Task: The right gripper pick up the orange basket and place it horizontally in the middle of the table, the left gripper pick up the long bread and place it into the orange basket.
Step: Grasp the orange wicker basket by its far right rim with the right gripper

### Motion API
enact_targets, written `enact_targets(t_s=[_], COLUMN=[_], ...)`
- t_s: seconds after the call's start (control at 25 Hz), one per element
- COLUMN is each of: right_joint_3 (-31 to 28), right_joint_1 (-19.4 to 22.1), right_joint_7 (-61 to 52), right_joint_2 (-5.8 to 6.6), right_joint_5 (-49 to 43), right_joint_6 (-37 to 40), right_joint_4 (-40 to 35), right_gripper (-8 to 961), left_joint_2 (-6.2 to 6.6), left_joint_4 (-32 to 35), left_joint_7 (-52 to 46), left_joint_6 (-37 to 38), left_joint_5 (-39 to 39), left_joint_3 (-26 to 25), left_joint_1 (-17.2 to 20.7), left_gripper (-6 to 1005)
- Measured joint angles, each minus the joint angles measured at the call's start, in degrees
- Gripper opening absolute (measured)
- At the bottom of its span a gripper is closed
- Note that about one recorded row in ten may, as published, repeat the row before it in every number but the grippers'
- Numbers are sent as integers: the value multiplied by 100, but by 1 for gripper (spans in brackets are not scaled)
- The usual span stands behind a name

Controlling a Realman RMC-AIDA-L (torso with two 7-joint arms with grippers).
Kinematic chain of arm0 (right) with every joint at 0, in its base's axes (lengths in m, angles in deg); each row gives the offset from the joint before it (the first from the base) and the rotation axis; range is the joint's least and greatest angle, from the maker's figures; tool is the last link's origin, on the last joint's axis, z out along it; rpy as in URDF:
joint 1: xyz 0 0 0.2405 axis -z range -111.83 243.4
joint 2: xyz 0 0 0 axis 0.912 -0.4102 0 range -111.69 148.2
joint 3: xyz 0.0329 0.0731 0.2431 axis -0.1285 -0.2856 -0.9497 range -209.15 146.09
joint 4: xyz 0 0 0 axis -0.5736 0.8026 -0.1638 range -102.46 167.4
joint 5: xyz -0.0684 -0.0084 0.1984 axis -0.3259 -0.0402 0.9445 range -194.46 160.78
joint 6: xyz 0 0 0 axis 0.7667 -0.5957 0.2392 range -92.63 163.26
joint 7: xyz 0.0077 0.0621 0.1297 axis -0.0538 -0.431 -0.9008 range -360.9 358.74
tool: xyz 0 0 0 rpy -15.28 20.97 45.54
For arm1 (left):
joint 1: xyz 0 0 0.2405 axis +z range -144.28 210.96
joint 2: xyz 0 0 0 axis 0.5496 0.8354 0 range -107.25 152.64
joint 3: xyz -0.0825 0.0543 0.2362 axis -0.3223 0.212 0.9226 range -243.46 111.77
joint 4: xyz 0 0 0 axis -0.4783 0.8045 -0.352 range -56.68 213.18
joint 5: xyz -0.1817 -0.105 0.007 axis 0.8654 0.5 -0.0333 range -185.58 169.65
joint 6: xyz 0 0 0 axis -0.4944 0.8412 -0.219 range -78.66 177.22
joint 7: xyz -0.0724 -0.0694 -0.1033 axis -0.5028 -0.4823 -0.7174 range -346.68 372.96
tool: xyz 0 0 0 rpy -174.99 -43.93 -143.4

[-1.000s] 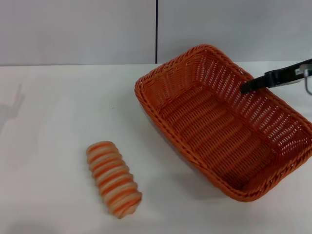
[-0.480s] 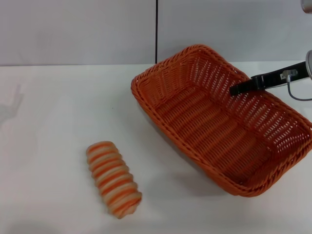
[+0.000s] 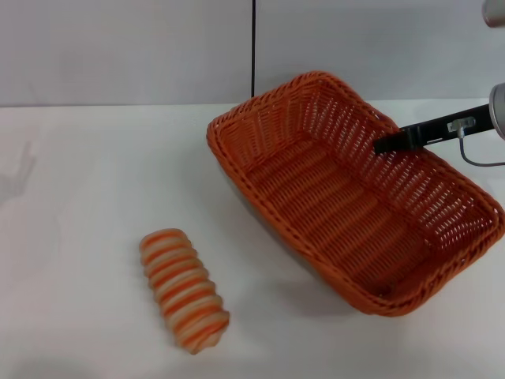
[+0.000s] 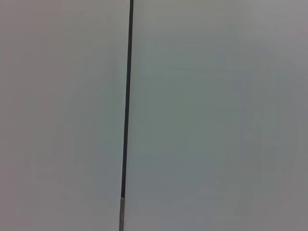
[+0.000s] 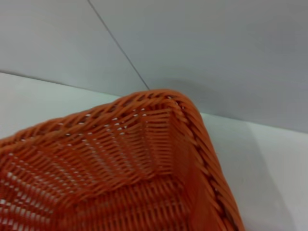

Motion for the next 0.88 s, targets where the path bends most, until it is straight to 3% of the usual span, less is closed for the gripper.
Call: enact_targets(t_s=[0.28,0.48,0.68,0.88], right_joint_3=[13,46,520,1153], right_joint_1=[97,96,76,29], right_joint_7=[49,220,401,403], right_joint_2=[-50,-42,-10,-20], right_joint_5=[-8,-18,-97,-744], right_joint_6=[-269,-802,-992,-988], right_joint_4=[583,1188,1670,2153], right_gripper=[198,159,151,151], left_joint_2=[-4,-7,-22,-22], left_joint_4=[-39,-39,-46,-48], left_joint_7=[-34,-46,-53,-53], left_joint_6=[165,233,289,315], left_joint_5=[0,-6,-23,-18], left_joint_3=[0,27,46,54], left_joint_1=[98,105,150,210], left_gripper=[764,765,765,764])
